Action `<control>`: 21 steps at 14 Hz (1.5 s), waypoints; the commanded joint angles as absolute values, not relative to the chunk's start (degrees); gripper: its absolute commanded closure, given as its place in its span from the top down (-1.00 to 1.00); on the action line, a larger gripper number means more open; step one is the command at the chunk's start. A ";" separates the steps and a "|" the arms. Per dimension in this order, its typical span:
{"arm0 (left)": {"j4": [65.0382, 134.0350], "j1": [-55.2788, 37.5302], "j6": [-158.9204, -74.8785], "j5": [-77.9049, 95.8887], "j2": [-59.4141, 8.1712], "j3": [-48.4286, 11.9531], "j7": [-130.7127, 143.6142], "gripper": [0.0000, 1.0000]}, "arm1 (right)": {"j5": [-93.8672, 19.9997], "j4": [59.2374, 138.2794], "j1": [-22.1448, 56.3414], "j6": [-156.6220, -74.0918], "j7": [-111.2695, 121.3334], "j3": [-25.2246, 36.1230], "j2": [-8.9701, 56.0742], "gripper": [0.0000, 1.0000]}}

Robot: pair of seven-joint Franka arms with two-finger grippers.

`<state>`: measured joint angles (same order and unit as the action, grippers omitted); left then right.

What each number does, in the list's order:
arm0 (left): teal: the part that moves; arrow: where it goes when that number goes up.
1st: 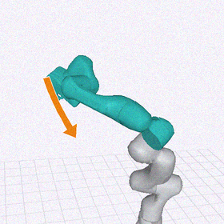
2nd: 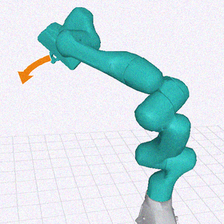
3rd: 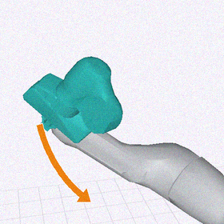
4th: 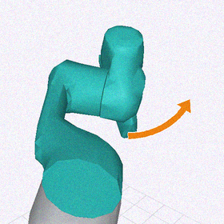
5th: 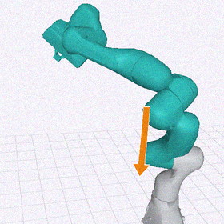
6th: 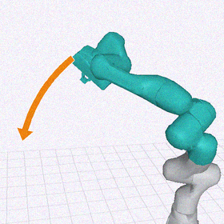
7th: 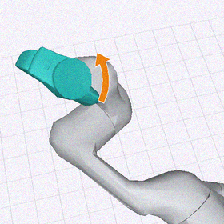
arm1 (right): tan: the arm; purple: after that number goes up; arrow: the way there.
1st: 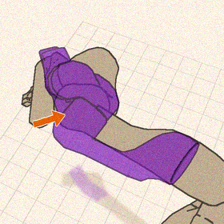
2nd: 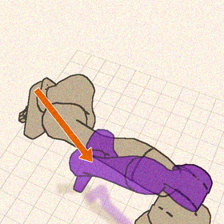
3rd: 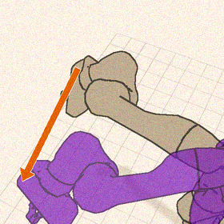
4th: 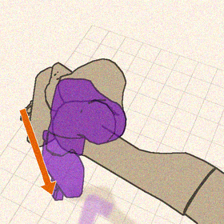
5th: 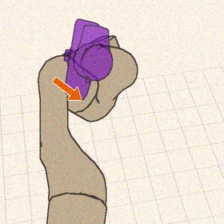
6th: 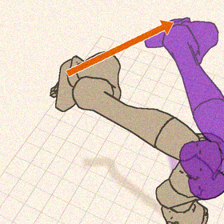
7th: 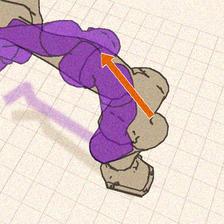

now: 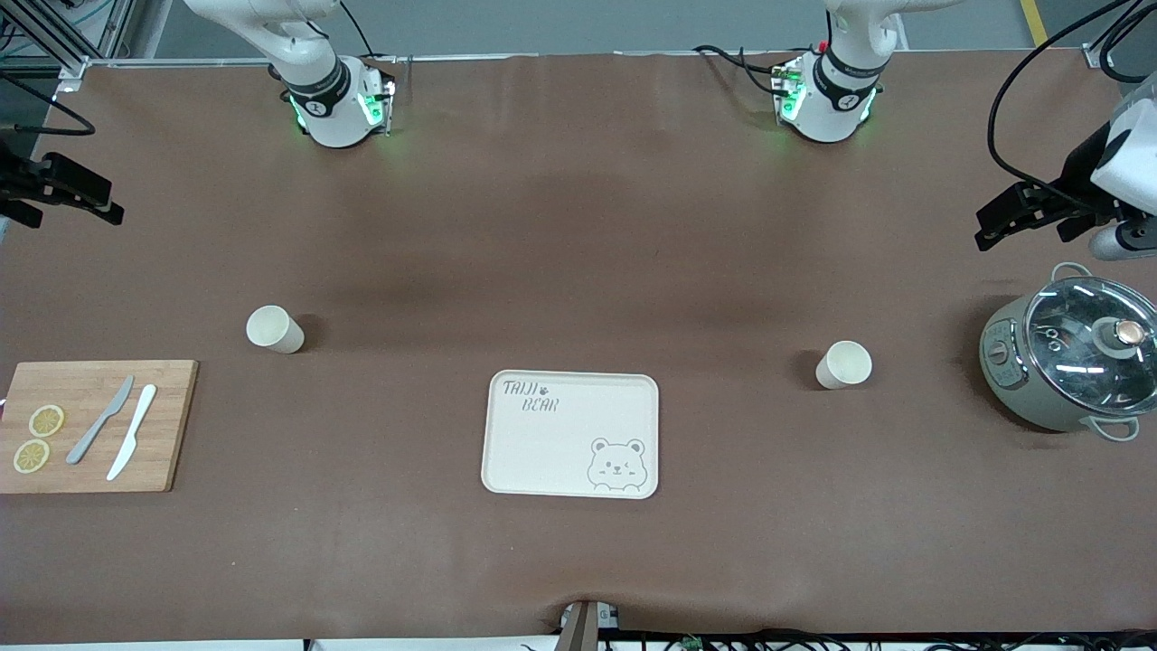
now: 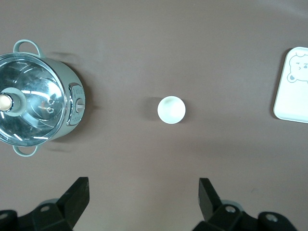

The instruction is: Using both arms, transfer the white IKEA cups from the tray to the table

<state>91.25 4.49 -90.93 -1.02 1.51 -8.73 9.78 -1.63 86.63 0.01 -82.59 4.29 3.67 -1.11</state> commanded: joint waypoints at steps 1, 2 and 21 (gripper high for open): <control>91.58 4.92 -91.49 -0.53 2.02 -9.05 10.28 1.00 | -0.62 87.28 0.26 -82.44 4.83 3.60 -1.85 1.00; 91.58 4.92 -91.41 -0.53 2.02 -9.05 10.28 1.00 | -0.62 87.28 0.26 -82.35 4.83 3.60 -1.85 1.00; 90.79 5.10 -89.48 -0.62 2.72 -8.88 9.76 1.00 | -0.62 87.28 0.26 -82.35 4.83 3.52 -1.85 1.00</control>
